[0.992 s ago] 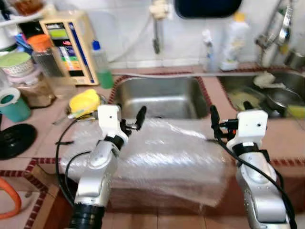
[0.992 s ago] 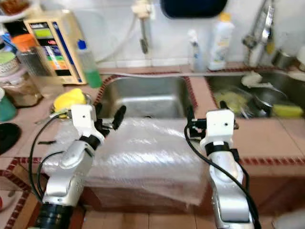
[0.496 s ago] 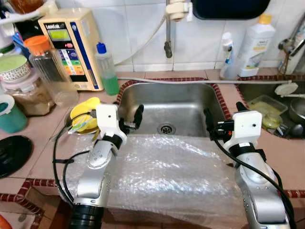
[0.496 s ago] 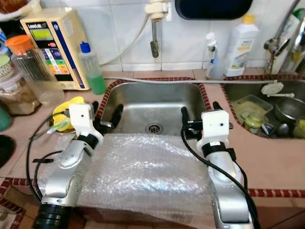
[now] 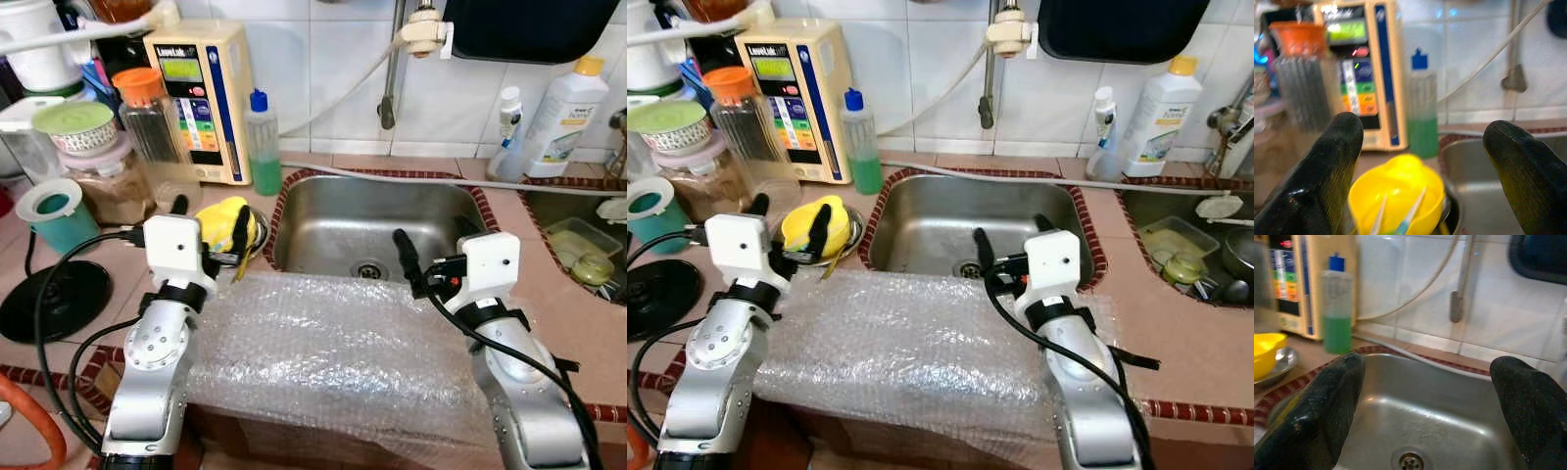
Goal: Kitchen organization
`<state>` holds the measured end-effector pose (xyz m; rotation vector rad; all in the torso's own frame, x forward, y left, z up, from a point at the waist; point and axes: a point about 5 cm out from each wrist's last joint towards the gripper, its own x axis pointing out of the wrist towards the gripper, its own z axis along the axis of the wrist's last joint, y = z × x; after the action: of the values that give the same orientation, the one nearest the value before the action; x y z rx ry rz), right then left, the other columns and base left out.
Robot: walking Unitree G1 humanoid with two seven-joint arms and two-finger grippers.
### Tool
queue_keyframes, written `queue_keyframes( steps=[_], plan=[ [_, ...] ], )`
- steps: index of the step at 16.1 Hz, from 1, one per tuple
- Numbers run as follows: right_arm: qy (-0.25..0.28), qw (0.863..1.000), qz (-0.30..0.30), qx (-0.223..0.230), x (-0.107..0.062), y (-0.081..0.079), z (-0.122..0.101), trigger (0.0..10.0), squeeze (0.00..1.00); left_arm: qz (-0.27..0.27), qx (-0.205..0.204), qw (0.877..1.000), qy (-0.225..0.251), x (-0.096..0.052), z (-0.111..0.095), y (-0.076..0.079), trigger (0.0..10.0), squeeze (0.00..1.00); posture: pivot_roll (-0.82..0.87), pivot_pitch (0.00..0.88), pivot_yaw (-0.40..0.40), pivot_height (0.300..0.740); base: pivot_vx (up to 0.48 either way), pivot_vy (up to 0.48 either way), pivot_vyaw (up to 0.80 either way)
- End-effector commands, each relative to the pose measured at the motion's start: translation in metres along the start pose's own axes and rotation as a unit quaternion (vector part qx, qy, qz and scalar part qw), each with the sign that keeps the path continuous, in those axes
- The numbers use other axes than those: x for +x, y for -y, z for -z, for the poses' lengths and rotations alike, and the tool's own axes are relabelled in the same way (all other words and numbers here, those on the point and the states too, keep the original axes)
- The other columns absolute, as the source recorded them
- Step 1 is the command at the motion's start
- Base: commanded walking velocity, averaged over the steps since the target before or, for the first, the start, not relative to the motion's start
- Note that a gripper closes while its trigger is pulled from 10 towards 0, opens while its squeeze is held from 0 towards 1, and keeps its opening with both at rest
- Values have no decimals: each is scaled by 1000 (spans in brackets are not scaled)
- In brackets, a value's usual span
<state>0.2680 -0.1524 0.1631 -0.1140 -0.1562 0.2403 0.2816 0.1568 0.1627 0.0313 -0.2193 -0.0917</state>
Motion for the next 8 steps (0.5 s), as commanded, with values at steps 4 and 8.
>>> queue_keyframes(
  steps=[4, 8],
  plan=[
    [12, 1000, -20, -4, 0, -2, -7, 10000, 0, -42, 1, 998, -54, -11, 20, -15, 10000, 0, 23, 0, 45, 740, 0, 0, 494],
    [10, 1000, -17, 1, 1, -3, -8, 10000, 0, -34, 0, 997, -66, -12, 24, -13, 10000, 0, 22, 0, 49, 740, 0, 0, 195]
  ],
)
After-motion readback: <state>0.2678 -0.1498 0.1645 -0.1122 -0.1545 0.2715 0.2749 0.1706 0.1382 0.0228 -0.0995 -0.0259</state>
